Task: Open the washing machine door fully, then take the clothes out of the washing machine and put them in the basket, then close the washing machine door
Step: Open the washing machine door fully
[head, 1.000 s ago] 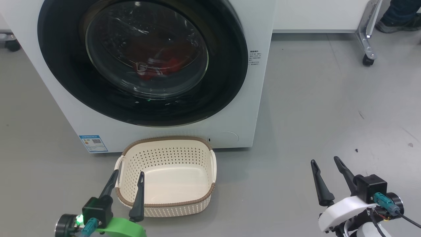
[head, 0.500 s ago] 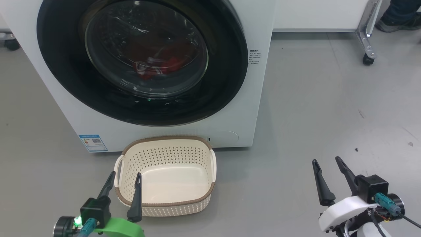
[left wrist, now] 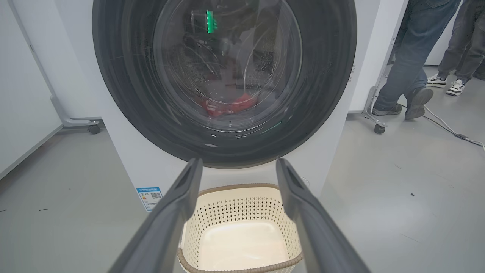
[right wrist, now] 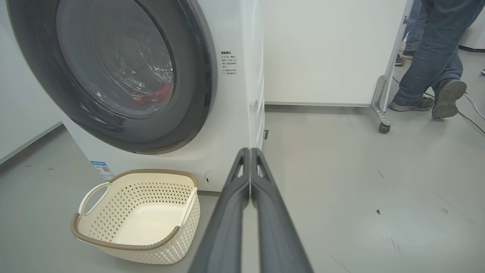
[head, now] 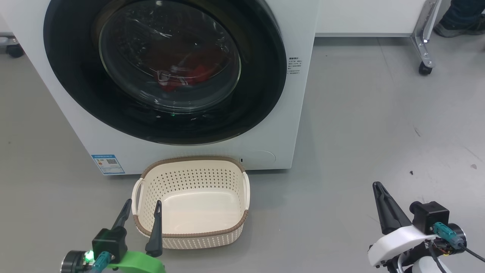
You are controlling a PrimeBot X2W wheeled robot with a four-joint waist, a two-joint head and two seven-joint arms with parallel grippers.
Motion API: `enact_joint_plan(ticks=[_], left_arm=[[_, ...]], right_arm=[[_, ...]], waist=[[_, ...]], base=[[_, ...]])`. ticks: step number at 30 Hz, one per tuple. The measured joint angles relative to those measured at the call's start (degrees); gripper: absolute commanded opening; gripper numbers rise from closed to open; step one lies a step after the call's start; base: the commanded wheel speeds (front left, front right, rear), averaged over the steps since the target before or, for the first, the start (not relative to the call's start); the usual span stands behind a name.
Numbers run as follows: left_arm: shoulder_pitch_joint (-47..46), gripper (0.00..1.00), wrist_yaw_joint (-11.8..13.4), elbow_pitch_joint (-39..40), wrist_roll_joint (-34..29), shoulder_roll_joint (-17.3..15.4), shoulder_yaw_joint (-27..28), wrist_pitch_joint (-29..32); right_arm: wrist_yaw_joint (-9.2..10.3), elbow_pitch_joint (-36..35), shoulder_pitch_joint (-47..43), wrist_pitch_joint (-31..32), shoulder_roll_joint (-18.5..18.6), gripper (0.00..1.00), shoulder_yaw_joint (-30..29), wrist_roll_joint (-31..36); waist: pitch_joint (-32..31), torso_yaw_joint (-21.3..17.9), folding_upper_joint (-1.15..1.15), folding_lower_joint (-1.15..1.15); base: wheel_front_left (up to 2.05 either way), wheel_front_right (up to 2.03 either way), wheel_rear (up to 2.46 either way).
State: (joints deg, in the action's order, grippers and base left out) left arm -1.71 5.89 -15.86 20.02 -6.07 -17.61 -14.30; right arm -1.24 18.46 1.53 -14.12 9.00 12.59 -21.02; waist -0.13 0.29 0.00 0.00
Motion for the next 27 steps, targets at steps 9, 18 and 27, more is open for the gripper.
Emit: enact_joint_plan(ticks=[9,18,27], left_arm=[[0.0,1.00,0.1,0.1,0.0,0.3,0.2,0.0],[-0.7,1.00,0.4,1.5,0.0,0.8,0.5,0.0],[-4.1,1.00,0.4,3.9,-0.8,1.2,0.3,-0.1]], right_arm=[[-1.23,-0.1,0.0,0.0,-0.2,0.00,-0.9,-0.1],[-3.26,-0.2,0.4,0.0,-4.4,0.00,-5.6,-9.7],[-4.77,0.7,6.1,2.4,-5.8,0.00,-12.2,-26.5]], waist=[[0.5,0.2,0.00,0.00],[3.2,0.5,0.00,0.00],[7.7,1.0,0.00,0.00]], base=[[0.00,0.00,0.00],[0.00,0.00,0.00],[0.00,0.00,0.00]])
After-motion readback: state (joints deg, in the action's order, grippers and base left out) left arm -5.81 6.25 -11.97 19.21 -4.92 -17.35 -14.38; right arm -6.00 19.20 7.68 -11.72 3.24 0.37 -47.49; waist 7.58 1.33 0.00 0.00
